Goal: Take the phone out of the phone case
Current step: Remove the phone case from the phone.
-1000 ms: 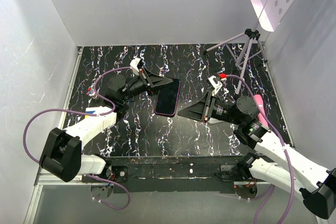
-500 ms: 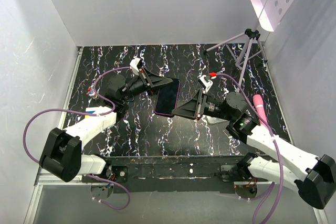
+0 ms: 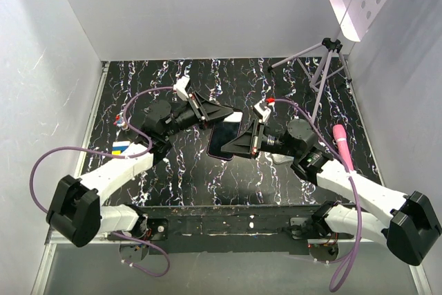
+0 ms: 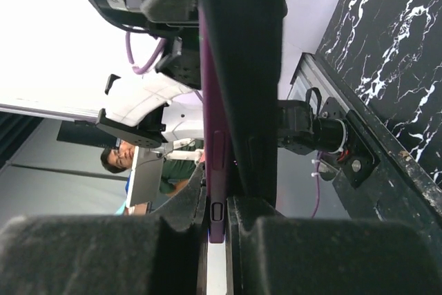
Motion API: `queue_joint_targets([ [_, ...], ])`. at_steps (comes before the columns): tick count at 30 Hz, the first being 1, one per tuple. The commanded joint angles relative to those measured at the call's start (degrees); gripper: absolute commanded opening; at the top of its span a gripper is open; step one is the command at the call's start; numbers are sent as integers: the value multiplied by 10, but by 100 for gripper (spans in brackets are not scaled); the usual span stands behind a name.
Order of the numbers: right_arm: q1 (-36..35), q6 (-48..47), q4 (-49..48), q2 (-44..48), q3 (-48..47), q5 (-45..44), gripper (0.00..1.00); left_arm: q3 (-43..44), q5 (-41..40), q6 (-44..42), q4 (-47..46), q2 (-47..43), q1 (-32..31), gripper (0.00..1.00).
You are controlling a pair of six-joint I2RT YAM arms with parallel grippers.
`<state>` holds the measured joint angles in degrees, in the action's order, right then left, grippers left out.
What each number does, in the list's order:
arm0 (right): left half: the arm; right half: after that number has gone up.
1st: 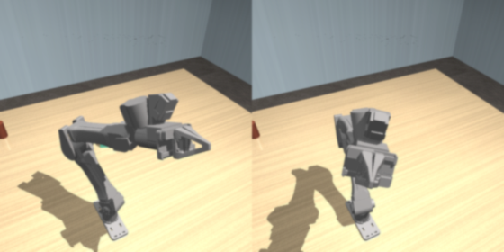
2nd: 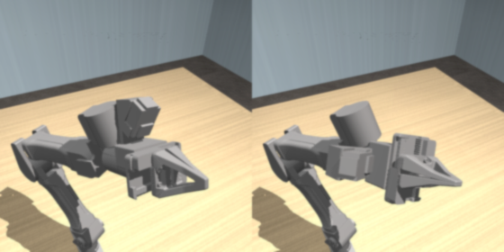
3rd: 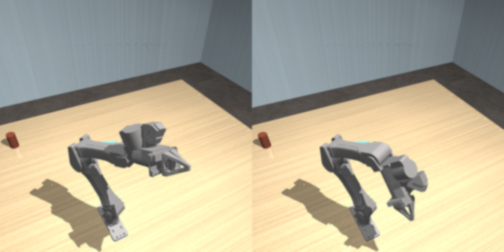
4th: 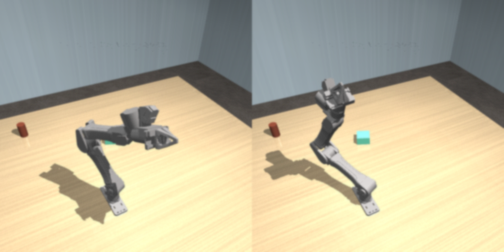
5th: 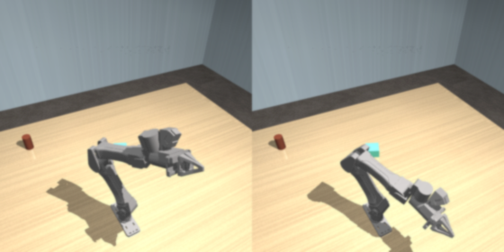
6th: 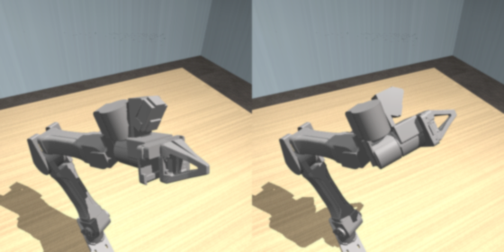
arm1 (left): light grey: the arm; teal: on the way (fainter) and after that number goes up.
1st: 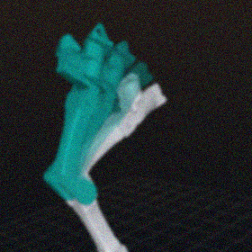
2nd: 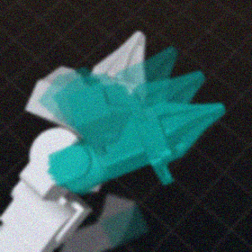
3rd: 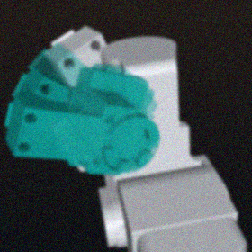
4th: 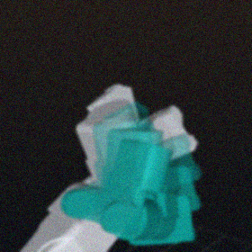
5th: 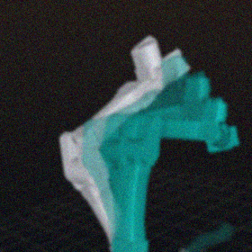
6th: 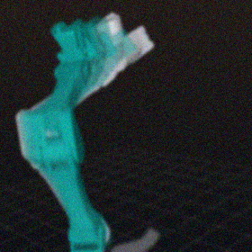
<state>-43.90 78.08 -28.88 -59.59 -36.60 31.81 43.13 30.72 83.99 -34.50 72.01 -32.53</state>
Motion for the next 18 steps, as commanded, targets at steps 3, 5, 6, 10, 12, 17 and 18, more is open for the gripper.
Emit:
queue_joint_targets([
  [3, 27, 8, -67, 47, 32, -51, 1, 63, 41, -183, 229, -72, -7, 59],
  [5, 37, 15, -69, 68, 41, -48, 1, 85, 29, -245, 304, -81, 1, 90],
  [6, 43, 17, -67, 77, 46, -45, 1, 101, 19, -275, 341, -84, 5, 98],
  [10, 81, 24, -43, 125, 54, -30, 1, 175, -73, -412, 538, -100, 13, 98],
  [12, 105, 23, -21, 149, 56, -24, 1, 192, -117, -461, 585, -110, 12, 100],
  [17, 159, 29, 15, 190, 53, 0, 1, 144, -34, -459, 516, -144, 12, 87],
  [18, 169, 32, 15, 194, 50, 6, 1, 122, 22, -438, 470, -152, 12, 86],
])
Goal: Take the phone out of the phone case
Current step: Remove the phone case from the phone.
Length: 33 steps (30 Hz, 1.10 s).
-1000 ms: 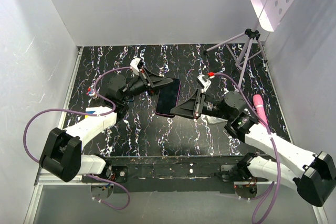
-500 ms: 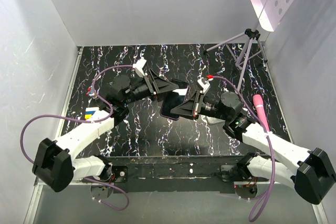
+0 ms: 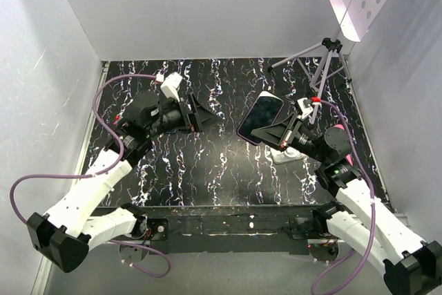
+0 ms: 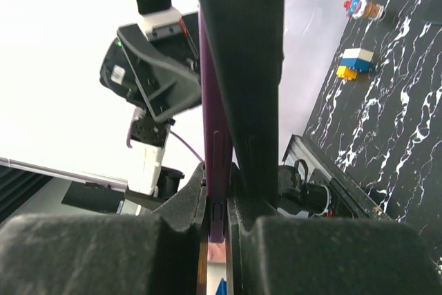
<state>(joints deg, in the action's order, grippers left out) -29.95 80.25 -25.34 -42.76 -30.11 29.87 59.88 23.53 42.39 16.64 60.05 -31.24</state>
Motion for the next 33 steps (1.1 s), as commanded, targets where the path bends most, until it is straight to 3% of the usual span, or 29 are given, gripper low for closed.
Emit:
queue_joint_targets([
  [1, 34, 13, -21, 29, -14, 30, 1, -71, 126, 8, -122, -41, -5, 84],
  [5, 40, 38, -47, 35, -7, 41, 1, -150, 168, 99, -330, -56, -28, 80],
  [8, 41, 70, -94, 34, 7, 43, 1, -173, 159, 136, -387, -50, -35, 64],
  [16, 41, 120, -175, 28, 43, 43, 1, -180, 155, 200, -462, 10, -62, 56],
  [21, 41, 138, -203, 28, 51, 41, 1, -176, 152, 205, -465, 31, -65, 45],
  [33, 41, 146, -219, 22, 55, 48, 1, -169, 145, 211, -459, 66, -91, 32],
])
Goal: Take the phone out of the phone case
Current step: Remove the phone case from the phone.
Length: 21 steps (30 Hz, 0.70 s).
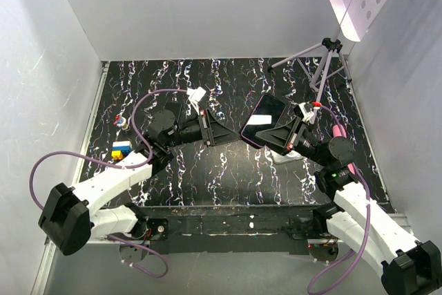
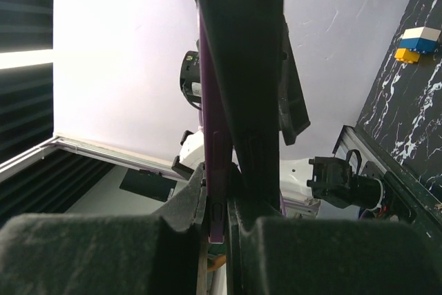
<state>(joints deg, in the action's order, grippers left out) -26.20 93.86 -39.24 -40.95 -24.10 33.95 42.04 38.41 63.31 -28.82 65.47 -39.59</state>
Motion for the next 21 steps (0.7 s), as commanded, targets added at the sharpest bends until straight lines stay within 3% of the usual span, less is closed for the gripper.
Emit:
queue_joint_targets([
  [1, 4, 13, -82, 3, -4, 8, 1, 11, -5, 1, -3, 17, -8, 30],
  [10, 3, 15, -85, 5, 3, 11, 1, 34, -11, 36, -25, 71, -11, 21],
  [12, 3, 15, -85, 3, 6, 11, 1, 44, -11, 40, -22, 82, -10, 16],
  [15, 3, 14, -85, 2, 9, 15, 1, 56, -16, 35, -2, 96, -10, 0],
  [17, 3, 14, -85, 3, 10, 16, 1, 60, -24, 24, 21, 100, -11, 0],
  [21, 2, -7, -46, 11, -2, 19, 1, 101, -113, -91, 256, 96, -12, 0],
])
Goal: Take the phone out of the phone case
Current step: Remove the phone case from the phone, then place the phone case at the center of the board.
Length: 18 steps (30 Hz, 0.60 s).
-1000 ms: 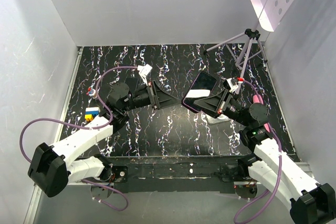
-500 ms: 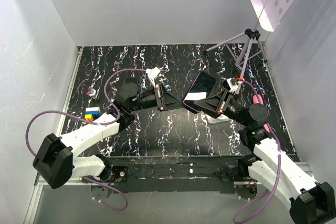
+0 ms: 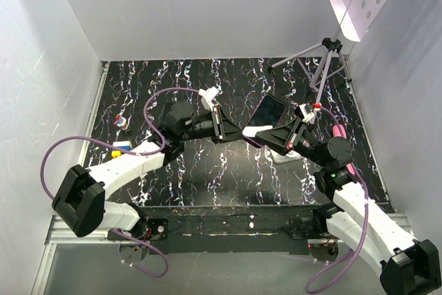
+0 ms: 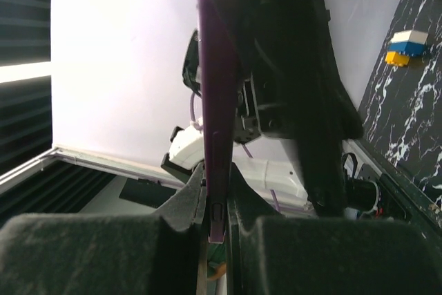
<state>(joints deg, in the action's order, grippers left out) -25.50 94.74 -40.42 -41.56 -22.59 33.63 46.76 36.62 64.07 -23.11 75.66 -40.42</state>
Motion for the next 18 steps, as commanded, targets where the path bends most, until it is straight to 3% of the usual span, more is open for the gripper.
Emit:
queue_joint_targets([
  [1, -4, -35, -16, 28, -25, 21, 1, 66, -116, -132, 253, 1, -4, 0],
  [4, -4, -90, 75, 56, -60, 16, 1, 64, -105, -194, 289, 38, -4, 0],
  [7, -4, -156, 171, 82, -106, 3, 1, 61, -50, -196, 290, 97, -17, 0],
  [11, -4, -222, 290, 101, -159, -18, 1, 64, -7, -164, 193, 154, -60, 0],
  [18, -4, -284, 426, 133, -173, -71, 1, 184, 57, -87, 98, 316, -122, 0],
])
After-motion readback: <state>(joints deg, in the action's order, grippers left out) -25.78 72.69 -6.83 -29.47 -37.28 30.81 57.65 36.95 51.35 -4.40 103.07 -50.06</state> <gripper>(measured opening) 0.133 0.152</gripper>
